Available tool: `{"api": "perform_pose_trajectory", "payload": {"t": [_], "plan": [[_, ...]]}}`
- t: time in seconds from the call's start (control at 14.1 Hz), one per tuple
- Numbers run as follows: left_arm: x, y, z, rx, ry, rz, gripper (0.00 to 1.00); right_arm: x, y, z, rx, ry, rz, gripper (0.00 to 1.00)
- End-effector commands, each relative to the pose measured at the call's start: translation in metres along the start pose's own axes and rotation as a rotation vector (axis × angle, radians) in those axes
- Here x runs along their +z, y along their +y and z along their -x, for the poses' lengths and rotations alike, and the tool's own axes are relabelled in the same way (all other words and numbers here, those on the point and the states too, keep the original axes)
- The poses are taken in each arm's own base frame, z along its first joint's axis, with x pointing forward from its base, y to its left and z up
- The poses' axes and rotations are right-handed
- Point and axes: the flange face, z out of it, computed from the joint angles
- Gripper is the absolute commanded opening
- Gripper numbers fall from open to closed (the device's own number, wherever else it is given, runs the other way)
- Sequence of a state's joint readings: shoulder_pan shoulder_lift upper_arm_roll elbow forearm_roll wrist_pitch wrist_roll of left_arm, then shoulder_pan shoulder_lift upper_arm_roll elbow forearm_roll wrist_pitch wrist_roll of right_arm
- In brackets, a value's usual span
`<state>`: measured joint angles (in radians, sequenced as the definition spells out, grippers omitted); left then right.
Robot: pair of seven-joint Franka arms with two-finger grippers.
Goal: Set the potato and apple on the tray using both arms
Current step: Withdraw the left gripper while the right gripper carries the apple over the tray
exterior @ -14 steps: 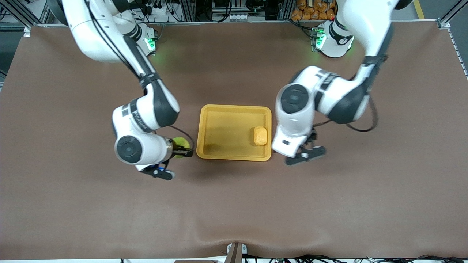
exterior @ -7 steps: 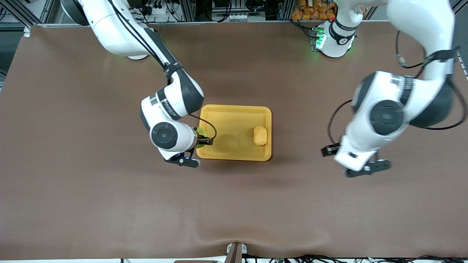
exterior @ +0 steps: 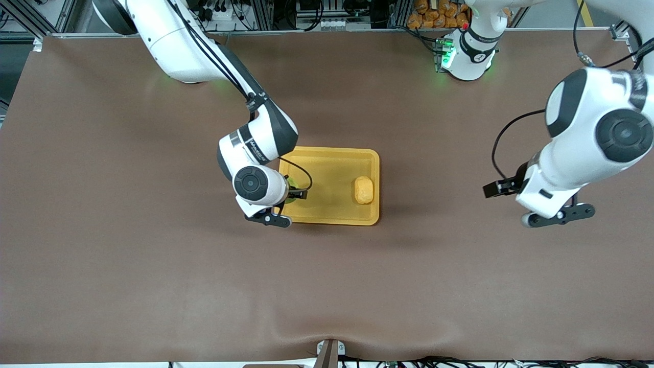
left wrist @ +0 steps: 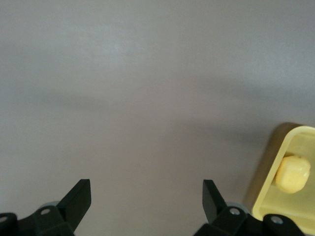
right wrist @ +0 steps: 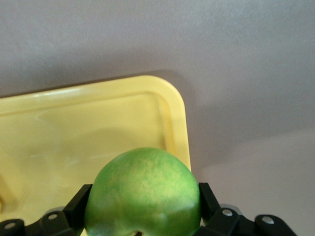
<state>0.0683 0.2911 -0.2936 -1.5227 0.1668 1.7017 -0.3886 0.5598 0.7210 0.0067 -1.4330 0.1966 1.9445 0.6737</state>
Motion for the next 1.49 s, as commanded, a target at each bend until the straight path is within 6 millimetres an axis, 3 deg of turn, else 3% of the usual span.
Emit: {"api": "perform_pose_trajectory", "payload": {"t": [0.0, 0.14, 0.35, 0.64, 0.99, 1.2, 1.35, 1.42], "plan": [[-0.014, -0.033, 0.011, 0.027, -0.014, 0.002, 1.0, -0.001, -0.008, 0.01, 0.022, 0.005, -0.008, 0.0], [-0.027, -0.039, 0.016, 0.028, 0.004, 0.001, 1.0, 0.009, -0.012, 0.016, 0.027, 0.015, -0.009, 0.0], [-0.028, -0.04, 0.017, 0.029, 0.001, 0.004, 1.0, 0.029, -0.011, 0.021, 0.026, 0.016, -0.002, 0.0], [-0.043, -0.042, 0.028, 0.038, 0.008, -0.006, 1.0, 0.04, -0.02, 0.032, 0.033, 0.021, 0.005, 0.0], [-0.054, -0.061, 0.064, 0.126, 0.011, 0.0, 1.0, 0.051, -0.017, 0.035, 0.033, 0.015, 0.019, 0.01], [-0.072, -0.082, 0.08, 0.19, 0.013, 0.078, 1.0, 0.054, -0.019, 0.036, 0.036, 0.016, 0.018, 0.2], [-0.085, -0.082, 0.084, 0.203, 0.021, 0.076, 1.0, 0.055, -0.019, 0.035, 0.066, 0.019, 0.015, 0.31], [-0.095, -0.08, 0.082, 0.204, 0.041, 0.079, 1.0, 0.057, -0.02, 0.036, 0.064, 0.021, 0.016, 0.31]]}}
